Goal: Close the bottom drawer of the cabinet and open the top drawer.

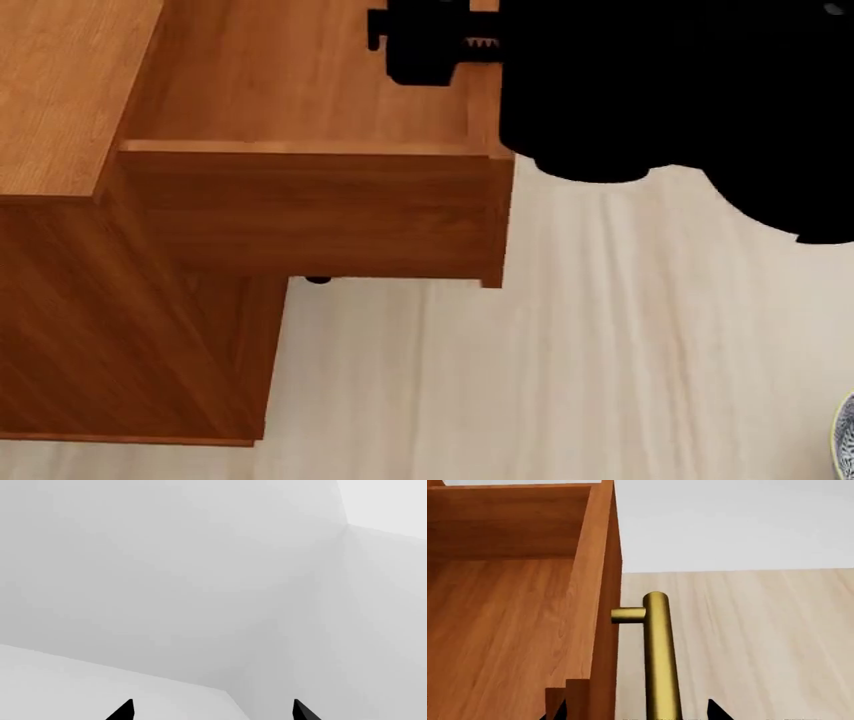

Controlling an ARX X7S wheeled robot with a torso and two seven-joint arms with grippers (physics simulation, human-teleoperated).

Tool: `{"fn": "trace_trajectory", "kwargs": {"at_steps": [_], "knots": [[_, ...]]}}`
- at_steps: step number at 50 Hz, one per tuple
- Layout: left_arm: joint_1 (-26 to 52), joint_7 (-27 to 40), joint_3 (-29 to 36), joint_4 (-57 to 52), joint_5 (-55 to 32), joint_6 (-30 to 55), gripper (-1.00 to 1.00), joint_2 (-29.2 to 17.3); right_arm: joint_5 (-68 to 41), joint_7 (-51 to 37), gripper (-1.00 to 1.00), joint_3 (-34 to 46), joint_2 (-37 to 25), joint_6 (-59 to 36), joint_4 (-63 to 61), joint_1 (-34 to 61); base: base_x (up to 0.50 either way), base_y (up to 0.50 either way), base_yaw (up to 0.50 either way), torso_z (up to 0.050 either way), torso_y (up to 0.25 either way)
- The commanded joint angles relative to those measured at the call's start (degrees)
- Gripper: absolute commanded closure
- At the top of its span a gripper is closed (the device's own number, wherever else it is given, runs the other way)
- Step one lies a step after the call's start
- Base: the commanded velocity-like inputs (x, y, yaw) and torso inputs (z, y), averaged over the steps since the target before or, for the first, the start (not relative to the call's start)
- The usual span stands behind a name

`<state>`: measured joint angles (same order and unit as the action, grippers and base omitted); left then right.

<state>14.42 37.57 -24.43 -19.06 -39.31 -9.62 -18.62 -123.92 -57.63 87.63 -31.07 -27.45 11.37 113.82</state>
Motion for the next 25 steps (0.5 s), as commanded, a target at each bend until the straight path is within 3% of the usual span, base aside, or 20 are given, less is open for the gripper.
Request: {"fn": "trace_trajectory", "kwargs": {"at_steps": [1, 25], "knots": [[-0.1, 0.1, 0.0, 0.0, -0.1, -0.1, -1.00, 0.0, 2.7, -8.0, -1.00, 6.8, -6.0, -4.5, 0.1, -3.5, 0.00, 0.00, 0.00, 0.000, 0.000], [-0.2, 0.1, 0.1, -0.1, -0.3, -0.4, -1.00, -0.1, 2.8, -16.4, -1.00, 9.7, -19.5, -5.0, -7.0, -6.1, 0.00, 0.00, 0.00, 0.000, -0.001]]}}
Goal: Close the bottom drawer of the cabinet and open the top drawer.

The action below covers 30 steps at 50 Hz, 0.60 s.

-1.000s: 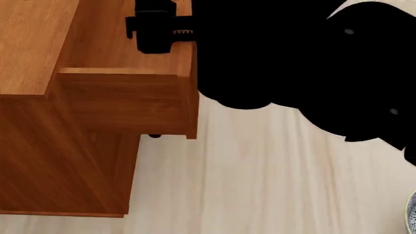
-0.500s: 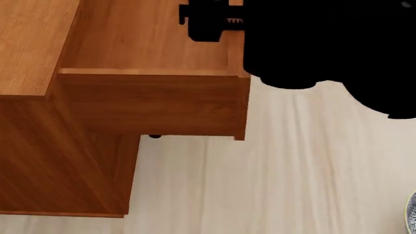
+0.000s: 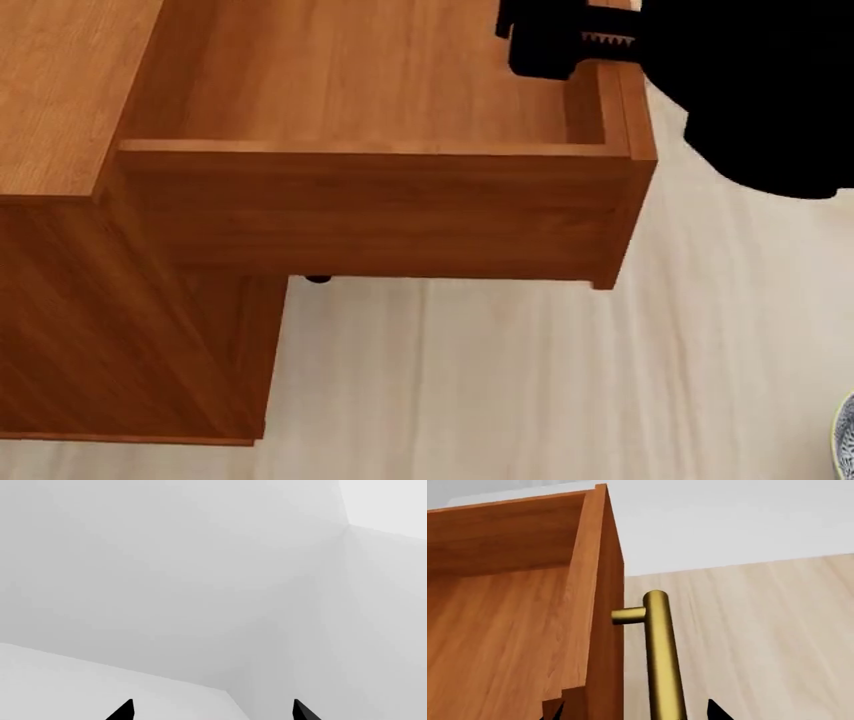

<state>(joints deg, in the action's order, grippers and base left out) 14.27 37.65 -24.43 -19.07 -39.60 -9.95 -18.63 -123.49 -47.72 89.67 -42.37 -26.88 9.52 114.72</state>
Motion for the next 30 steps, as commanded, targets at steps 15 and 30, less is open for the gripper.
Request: {"fn": "trace_trajectory", "kwargs": {"at_steps": [15, 30], "knots": [[0.0, 0.2, 0.3, 0.1, 0.2, 0.1, -1.00, -0.3, 6.8, -27.9, -1.00, 8.6, -13.9, -8.5, -3.4, -3.2, 0.00, 0.00, -0.01, 0.000, 0.004], [0.0, 0.5, 0.5, 0.1, 0.3, 0.3, -1.00, -0.5, 0.3, -24.0, -1.00, 1.5, -12.2, -6.6, -3.2, 2.6, 0.00, 0.00, -0.01, 0.000, 0.005]]}}
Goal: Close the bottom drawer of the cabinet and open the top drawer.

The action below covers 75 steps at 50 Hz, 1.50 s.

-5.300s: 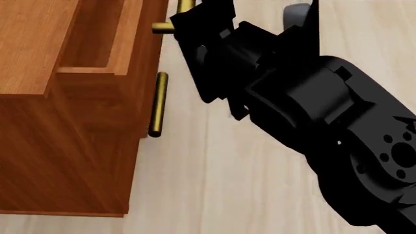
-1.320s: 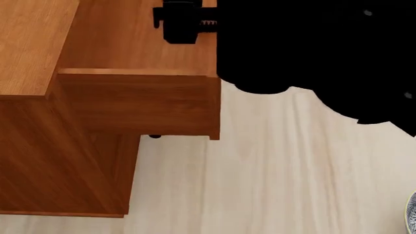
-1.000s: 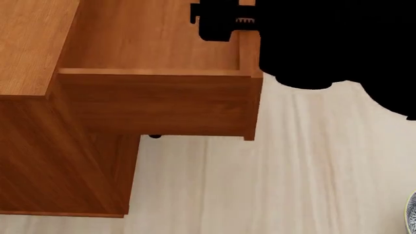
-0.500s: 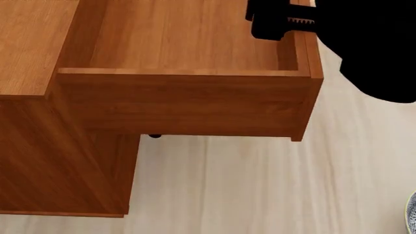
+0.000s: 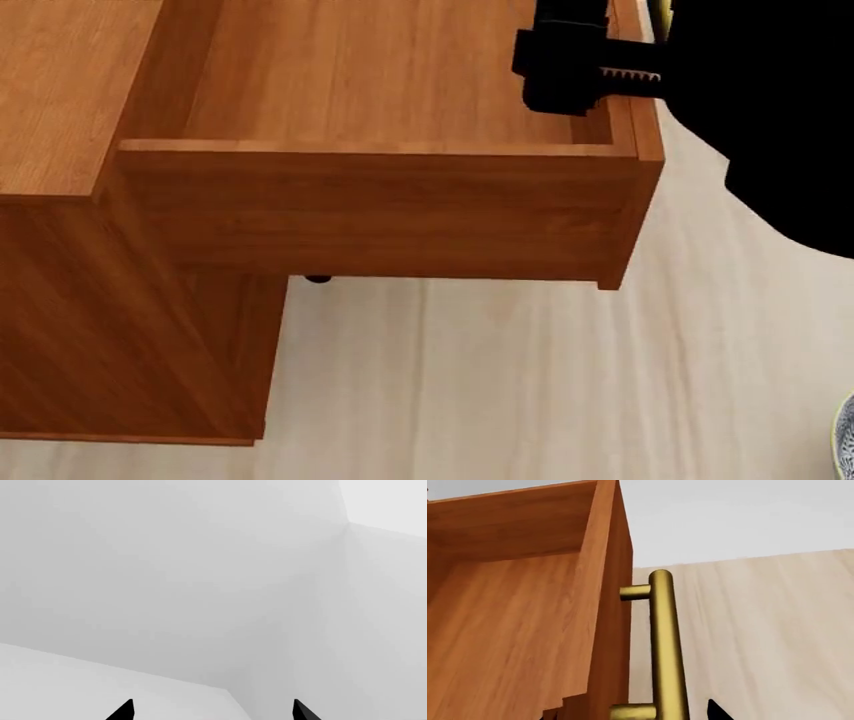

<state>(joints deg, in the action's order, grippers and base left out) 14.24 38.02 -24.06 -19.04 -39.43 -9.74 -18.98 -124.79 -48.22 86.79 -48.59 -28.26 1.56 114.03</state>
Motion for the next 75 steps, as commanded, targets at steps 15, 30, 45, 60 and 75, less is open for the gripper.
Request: {"fn": "trace_trajectory", "kwargs": {"at_steps": [15, 30, 45, 60, 75], "knots": [[0.0, 0.2, 0.2, 0.2, 0.0, -0.1, -1.00, -0.3, -6.4, -21.8, -1.00, -3.8, -2.0, -6.4, 4.1, 12.9, 0.00, 0.00, -0.01, 0.000, 0.009], [0.0, 0.2, 0.5, 0.5, 0.0, -0.2, -1.00, -0.4, -9.3, -26.3, -1.00, -8.2, -6.0, -3.8, -8.4, 14.2, 0.00, 0.00, 0.00, 0.000, 0.002], [-0.1, 0.7, 0.6, 0.3, 0.2, 0.0, -1.00, -0.6, -9.2, -32.8, -1.00, -13.4, -10.9, 1.2, -25.3, 14.9, 0.00, 0.00, 0.00, 0.000, 0.000], [0.1, 1.1, 1.1, 0.3, 0.4, 0.7, -1.00, -1.1, -1.6, -41.6, -1.00, -12.8, -15.6, 7.0, -44.2, 15.4, 0.00, 0.00, 0.00, 0.000, 0.000], [0.1, 1.4, 1.7, 0.0, 1.1, 0.9, -1.00, -1.5, 9.1, -41.3, -1.00, -0.1, -18.0, 16.4, -52.8, 14.9, 0.00, 0.00, 0.00, 0.000, 0.000]]}}
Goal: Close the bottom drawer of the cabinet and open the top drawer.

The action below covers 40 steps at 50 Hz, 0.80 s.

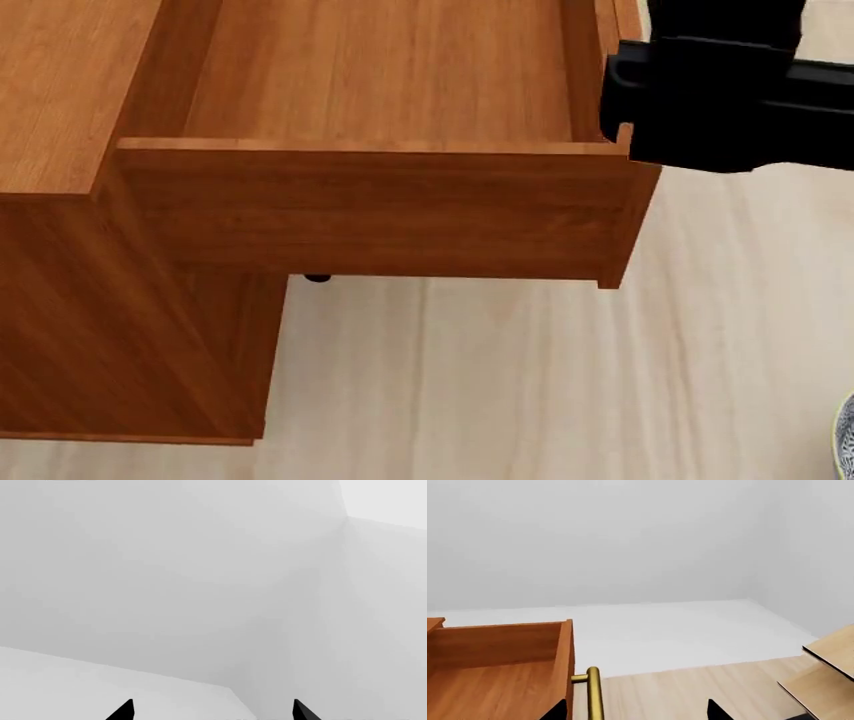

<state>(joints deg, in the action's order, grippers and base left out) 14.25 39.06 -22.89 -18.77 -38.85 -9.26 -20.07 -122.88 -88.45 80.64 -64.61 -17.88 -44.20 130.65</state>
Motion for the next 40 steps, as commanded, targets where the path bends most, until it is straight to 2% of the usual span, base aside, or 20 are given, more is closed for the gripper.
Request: {"fn": "trace_trajectory", "kwargs": {"at_steps": [1, 3, 14, 27, 30, 31, 32, 33, 36, 40], "knots": [[0.1, 0.2, 0.5, -0.1, 0.5, 0.5, -1.00, -0.4, 8.9, -0.8, -1.00, 6.7, -2.5, 6.8, -6.9, -3.1, 0.00, 0.00, 0.00, 0.000, 0.000], [0.2, 0.0, 0.6, 0.2, 0.4, 0.4, -1.00, -0.5, 12.8, -1.4, -1.00, 8.5, -2.7, 5.7, -6.4, -3.8, 0.00, 0.00, 0.00, 0.000, 0.000], [0.1, 0.1, 1.2, -0.1, 1.5, 0.5, -1.00, -0.8, 34.3, 0.5, -1.00, 15.1, -2.4, 12.4, -3.6, -19.7, 0.00, 0.00, 0.00, 0.000, 0.000], [-0.8, 0.9, 1.5, -2.1, 2.4, 1.1, -1.00, -1.3, 39.5, 0.0, -1.00, 15.7, -2.2, 15.7, -4.7, -24.5, 0.00, 0.00, 0.00, 0.000, 0.000], [-3.7, 2.2, 1.2, -6.5, 3.9, 3.1, -1.00, -3.0, 40.1, 0.0, -1.00, 15.8, -2.4, 15.8, -5.5, -25.1, 0.00, 0.00, 0.00, 0.000, 0.000], [-4.7, 2.7, 0.7, -7.9, 2.6, 4.2, -1.00, -3.4, 40.5, -0.3, -1.00, 15.8, -2.7, 15.6, -6.0, -25.1, 0.00, 0.00, 0.00, 0.000, 0.000], [-6.6, 3.9, -1.5, -11.5, -2.9, 5.5, -1.00, -4.0, 40.5, -0.3, -1.00, 15.7, -2.9, 15.6, -6.3, -25.1, 0.00, 0.00, 0.00, 0.000, 0.000], [-7.8, 4.8, -2.5, -13.5, -3.4, 6.2, -1.00, -4.7, 40.6, -0.3, -1.00, 15.6, -3.1, 15.7, -6.5, -25.2, 0.00, 0.00, 0.00, 0.000, 0.000], [-13.6, 7.7, -7.5, -23.2, -7.6, 9.4, -1.00, -8.7, 41.4, 0.0, -1.00, 15.6, -3.6, 16.4, -7.1, -25.9, 0.00, 0.00, 0.00, 0.000, 0.000], [-18.3, 10.3, -11.7, -30.4, -12.4, 14.4, -1.00, -15.1, 42.7, -0.1, -1.00, 15.6, -3.7, 16.7, -7.6, -26.9, 0.00, 0.00, 0.00, 0.000, 0.000]]}}
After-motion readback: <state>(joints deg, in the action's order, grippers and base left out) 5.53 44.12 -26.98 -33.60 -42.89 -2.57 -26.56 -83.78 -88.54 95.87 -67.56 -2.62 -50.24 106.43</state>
